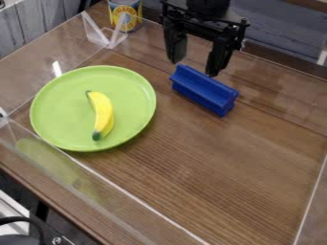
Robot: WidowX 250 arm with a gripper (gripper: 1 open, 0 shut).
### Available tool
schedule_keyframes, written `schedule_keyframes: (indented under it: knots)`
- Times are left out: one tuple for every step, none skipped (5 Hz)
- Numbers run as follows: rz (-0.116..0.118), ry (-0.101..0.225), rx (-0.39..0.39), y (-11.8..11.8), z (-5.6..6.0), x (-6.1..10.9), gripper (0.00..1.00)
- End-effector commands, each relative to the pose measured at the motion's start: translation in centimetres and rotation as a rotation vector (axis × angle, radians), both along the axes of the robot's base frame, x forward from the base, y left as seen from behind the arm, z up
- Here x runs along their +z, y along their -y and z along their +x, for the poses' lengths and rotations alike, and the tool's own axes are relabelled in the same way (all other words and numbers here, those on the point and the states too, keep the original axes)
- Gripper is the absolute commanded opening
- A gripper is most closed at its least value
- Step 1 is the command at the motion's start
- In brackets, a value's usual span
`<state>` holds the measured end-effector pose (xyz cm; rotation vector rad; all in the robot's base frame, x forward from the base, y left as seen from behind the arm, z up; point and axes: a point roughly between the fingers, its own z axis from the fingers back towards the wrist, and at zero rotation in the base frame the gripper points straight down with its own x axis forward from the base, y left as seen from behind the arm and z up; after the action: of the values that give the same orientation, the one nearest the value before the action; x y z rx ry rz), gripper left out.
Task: Remove the banana from inside the green plate and put it on the table
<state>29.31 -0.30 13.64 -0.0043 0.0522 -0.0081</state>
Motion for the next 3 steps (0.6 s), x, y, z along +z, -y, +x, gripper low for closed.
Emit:
schedule_keyframes:
  knots:
    - [-0.002,-0.009,0.018,-0.4,-0.6,-0.3,1.00]
    - [-0.005,0.013,0.068,-1.7,-1.9,0.3,1.00]
    - [-0.004,0.033,0.140,-3.6,-3.1,0.3,1.00]
